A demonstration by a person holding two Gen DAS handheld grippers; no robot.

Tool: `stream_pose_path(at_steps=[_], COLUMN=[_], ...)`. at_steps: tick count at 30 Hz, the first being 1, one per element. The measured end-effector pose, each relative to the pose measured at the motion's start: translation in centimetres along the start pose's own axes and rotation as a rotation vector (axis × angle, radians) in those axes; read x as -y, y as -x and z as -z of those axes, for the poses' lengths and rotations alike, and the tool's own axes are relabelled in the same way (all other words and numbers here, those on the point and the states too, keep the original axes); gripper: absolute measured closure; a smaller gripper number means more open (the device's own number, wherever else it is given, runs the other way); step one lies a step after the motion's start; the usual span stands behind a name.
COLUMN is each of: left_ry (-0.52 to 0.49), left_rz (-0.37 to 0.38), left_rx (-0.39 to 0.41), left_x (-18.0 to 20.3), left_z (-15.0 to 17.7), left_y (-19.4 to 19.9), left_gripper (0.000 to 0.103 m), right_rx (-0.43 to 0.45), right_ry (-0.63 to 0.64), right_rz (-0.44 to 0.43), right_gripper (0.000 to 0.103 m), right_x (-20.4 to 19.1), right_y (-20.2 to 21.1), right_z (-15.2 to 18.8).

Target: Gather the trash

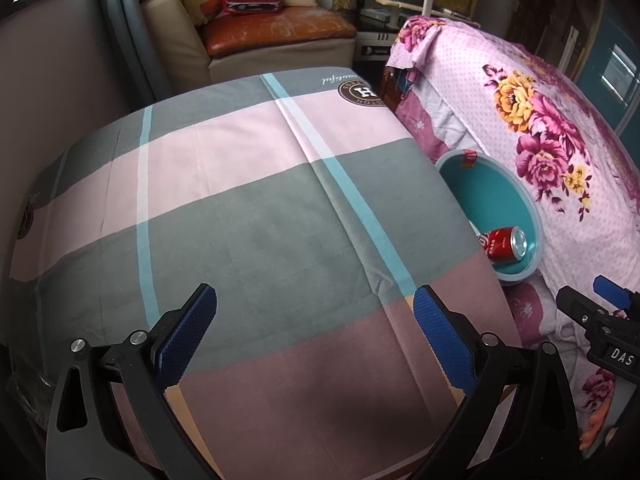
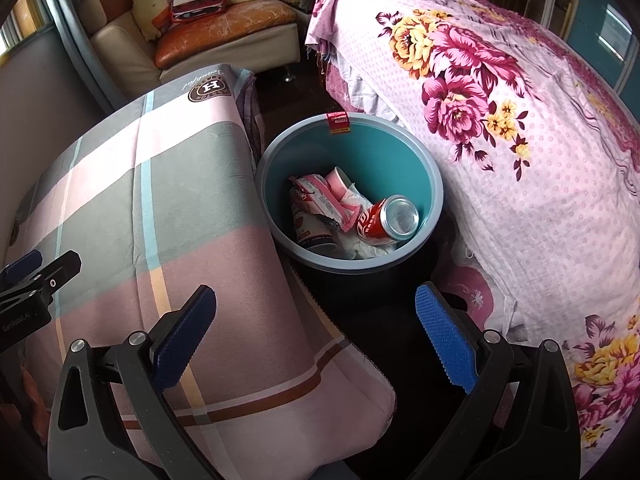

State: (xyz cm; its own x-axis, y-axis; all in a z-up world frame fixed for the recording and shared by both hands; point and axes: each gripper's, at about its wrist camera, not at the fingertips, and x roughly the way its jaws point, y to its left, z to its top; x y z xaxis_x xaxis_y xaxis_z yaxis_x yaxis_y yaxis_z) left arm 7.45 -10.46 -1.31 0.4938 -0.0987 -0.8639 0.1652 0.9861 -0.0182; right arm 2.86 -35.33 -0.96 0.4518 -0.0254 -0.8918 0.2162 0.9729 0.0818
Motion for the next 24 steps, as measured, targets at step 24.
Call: stream_pose_path(at_steps=[24], left_ry=[-0.019], left_rz=[-0.019], left_rx=[-0.036], left_x=[0.8], left_z=[0.2], left_y=[-1.8], left_gripper=[0.004], right_rx=[-0.024], right_ry=[-0.018], right_rz=[0.008], right_gripper=[0.007], right_x=[0.9], right_y=[-1.6], right_z=[0.1])
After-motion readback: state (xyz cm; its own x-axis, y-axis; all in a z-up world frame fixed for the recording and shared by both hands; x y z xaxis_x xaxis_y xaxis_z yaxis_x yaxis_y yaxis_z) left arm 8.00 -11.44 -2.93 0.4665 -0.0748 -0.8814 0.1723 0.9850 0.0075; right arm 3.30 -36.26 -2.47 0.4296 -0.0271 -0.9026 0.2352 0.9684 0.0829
